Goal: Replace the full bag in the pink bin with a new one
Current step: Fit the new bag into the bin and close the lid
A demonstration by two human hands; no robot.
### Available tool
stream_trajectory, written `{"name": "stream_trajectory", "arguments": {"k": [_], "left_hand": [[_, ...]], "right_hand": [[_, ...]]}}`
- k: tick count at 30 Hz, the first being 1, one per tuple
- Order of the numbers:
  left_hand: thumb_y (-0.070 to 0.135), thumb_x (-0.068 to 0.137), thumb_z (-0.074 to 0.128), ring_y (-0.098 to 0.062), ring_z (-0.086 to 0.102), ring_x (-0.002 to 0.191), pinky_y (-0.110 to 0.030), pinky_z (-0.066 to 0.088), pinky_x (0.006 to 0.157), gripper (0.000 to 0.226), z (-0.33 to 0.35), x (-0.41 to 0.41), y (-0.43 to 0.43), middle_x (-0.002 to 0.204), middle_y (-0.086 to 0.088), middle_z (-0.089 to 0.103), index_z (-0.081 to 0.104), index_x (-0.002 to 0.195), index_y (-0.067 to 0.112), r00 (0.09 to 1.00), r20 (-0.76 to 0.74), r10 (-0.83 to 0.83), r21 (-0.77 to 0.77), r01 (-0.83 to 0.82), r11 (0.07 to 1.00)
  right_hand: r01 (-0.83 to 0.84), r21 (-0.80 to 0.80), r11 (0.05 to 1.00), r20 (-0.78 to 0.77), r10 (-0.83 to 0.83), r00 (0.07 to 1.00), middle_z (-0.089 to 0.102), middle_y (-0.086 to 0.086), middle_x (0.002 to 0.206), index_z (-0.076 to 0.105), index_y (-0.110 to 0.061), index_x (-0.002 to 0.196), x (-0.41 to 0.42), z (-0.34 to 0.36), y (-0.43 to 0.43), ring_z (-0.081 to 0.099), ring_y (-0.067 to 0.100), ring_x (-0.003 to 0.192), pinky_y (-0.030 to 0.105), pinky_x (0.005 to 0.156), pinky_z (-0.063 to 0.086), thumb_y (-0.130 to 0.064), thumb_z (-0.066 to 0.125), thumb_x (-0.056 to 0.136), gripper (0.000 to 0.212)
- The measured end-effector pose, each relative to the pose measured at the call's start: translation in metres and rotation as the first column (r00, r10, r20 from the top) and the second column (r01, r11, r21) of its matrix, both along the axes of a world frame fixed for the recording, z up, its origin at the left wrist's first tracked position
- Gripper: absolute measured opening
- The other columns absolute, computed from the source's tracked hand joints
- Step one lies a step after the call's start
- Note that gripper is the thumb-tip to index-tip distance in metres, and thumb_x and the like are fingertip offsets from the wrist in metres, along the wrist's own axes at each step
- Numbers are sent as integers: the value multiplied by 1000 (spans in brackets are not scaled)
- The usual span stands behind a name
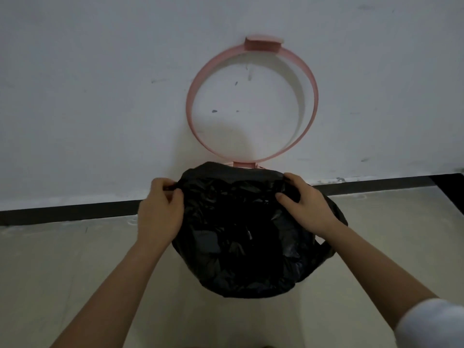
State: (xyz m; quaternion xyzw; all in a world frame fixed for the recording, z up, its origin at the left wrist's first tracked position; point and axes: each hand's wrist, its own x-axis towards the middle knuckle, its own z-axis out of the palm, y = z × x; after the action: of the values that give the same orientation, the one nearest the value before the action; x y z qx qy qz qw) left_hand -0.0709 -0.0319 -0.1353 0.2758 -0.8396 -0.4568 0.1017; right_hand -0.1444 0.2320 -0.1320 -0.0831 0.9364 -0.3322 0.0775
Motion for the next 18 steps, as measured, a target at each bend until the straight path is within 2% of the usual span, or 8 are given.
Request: {"name": "stream_trajectory", "arguments": {"k": [3,7,9,11,13,14,15,18], "left_hand": [[34,92,50,-35,47,116,-38,38,91,53,-13,0,5,129,-15,52,33,142,28,988,94,-119,-93,128,987],[44,88,53,-32,24,126,-51,36,100,56,-16,-21,11,138,-13,29,36,140,36,982,157,-108,-295,151,943],[43,86,56,-29,21,133,-53,33,105,49,-16,-37,6,143,-7,32,48,133,33,978,138,-159,-289,194,937],[42,84,56,-28,37,130,-45,37,104,36,-12,-52,3,130,-2,54,65,114,24,947,82,-310,-262,320,910],[39,83,60,-22,62,100,-32,47,85,29,-3,-61,3,97,-4,71,74,89,14,920,36,-391,-155,392,907],[37,82,63,-19,66,85,-30,48,77,29,5,-63,4,85,-7,73,73,80,10,917,37,-398,-47,399,916],[37,81,66,-19,67,78,-30,50,74,30,11,-67,3,79,-7,74,74,76,9,924,38,-380,72,377,923],[35,77,68,-27,71,85,-36,55,84,27,13,-80,-9,85,-10,76,77,82,10,950,116,-292,400,224,889]], "right_hand": [[-6,-3,1000,28,6,1000,57,1,133,39,-23,139,-12,-4,-1,52,21,123,26,93,37,-36,59,89,56],[-53,69,996,13,52,999,57,5,135,37,-22,141,-29,-5,-2,52,25,123,33,98,40,-37,57,89,57],[-81,125,989,10,80,997,56,8,136,33,-21,142,-35,-5,-2,54,29,120,36,98,41,-39,55,91,59],[-119,174,977,-28,126,992,59,10,131,33,-20,139,-38,-6,-2,58,31,111,37,91,45,-40,52,92,54],[-150,211,966,-78,169,982,64,12,121,37,-19,129,-43,-7,-5,61,33,104,38,83,48,-41,49,93,44],[-155,223,962,-79,177,981,65,12,118,38,-19,126,-46,-8,-6,61,33,101,39,81,48,-43,48,92,43],[-149,218,964,-56,165,985,65,12,118,40,-18,125,-51,-9,-6,61,33,101,39,82,47,-46,47,92,44],[-60,88,994,87,52,995,65,8,118,53,-16,122,-66,-9,-8,58,28,108,36,87,44,-53,46,91,49]]}}
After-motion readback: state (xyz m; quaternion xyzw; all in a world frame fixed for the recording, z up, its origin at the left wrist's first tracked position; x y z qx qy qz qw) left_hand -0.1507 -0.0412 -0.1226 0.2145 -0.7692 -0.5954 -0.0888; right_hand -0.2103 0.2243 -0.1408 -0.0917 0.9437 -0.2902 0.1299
